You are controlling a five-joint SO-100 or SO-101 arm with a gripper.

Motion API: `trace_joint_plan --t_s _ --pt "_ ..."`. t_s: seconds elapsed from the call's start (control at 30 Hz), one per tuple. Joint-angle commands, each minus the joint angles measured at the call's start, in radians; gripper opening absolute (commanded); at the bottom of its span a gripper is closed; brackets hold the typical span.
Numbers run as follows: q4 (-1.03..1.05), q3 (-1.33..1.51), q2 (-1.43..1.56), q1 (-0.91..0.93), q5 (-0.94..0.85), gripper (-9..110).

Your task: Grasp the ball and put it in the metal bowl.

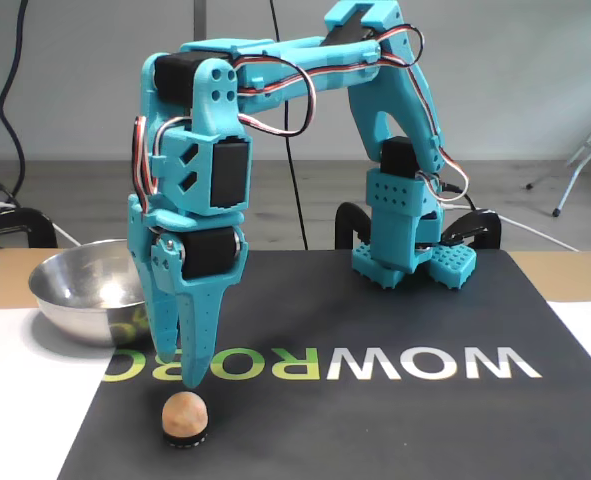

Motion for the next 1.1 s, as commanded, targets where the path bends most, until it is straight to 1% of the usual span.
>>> trace_joint_plan --t_s 0.0,0.37,0.67,1.07 --pt "-0.009 -0.044 0.006 -0.002 -0.003 51" --pt "-0.011 -0.046 -0.005 -0.002 -0.003 51" --pt "-0.009 -0.132 -0.077 -0.003 0.003 51" --pt "-0.009 -0.130 -0.103 -0.003 -0.003 51"
